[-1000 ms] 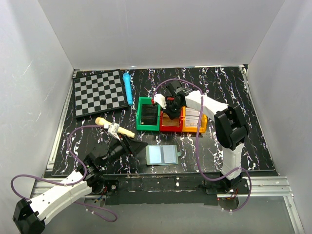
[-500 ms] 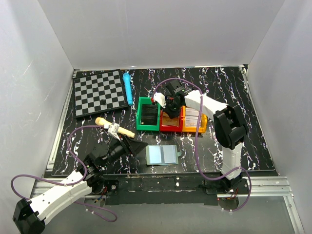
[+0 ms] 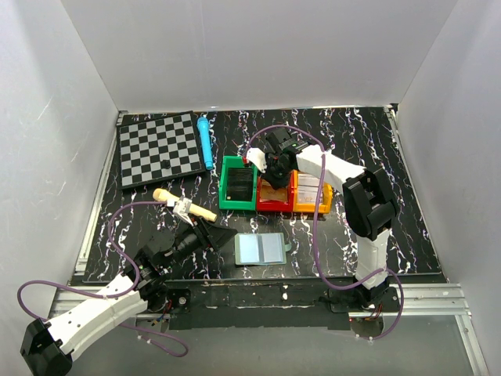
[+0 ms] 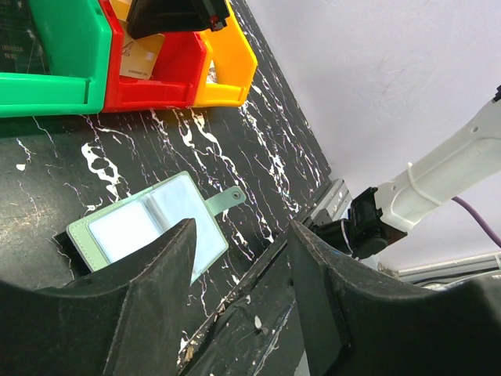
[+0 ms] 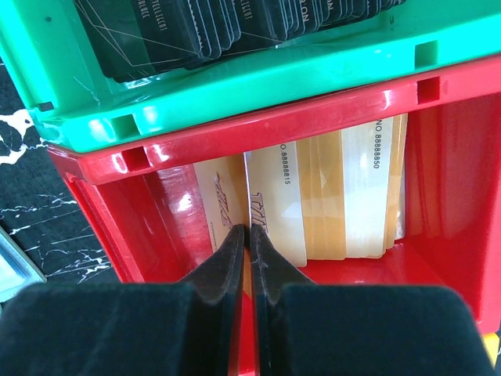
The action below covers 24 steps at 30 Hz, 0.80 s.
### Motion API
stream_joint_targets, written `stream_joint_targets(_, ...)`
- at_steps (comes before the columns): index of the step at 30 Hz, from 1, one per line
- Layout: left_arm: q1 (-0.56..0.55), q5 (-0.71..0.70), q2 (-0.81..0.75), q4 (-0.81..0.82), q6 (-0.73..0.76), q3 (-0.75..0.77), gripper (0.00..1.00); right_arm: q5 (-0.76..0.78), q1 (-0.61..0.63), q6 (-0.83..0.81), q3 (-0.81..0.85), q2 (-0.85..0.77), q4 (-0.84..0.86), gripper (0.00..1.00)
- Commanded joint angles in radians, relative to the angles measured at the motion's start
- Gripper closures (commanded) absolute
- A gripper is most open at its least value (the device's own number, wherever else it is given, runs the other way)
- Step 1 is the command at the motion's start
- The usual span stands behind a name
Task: Take the credit cards out of the card holder
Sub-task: Place the credit card in the storage box.
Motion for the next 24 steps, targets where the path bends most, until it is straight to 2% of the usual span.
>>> stream_joint_targets(1, 0.004, -0.001, -0.002, -0.006, 0.000, -0.005, 0.50, 0.043, -0.002, 0.005, 0.032, 0.010, 0.044, 0.87)
stream_joint_targets(9, 0.004, 0.001, -0.002, -0.007, -0.001, -0.005, 0.50, 0.043, -0.002, 0.013, 0.031, 0.007, 0.045, 0.81)
stream_joint_targets(11, 0.004, 0.001, -0.002, -0.007, -0.003, -0.004, 0.49, 0.043, -0.002, 0.014, 0.031, 0.006, 0.045, 0.74)
stream_joint_targets(24, 0.004, 0.005, 0.002, -0.003, -0.003, -0.002, 0.49, 0.061, -0.002, 0.037, 0.043, -0.013, 0.065, 0.73)
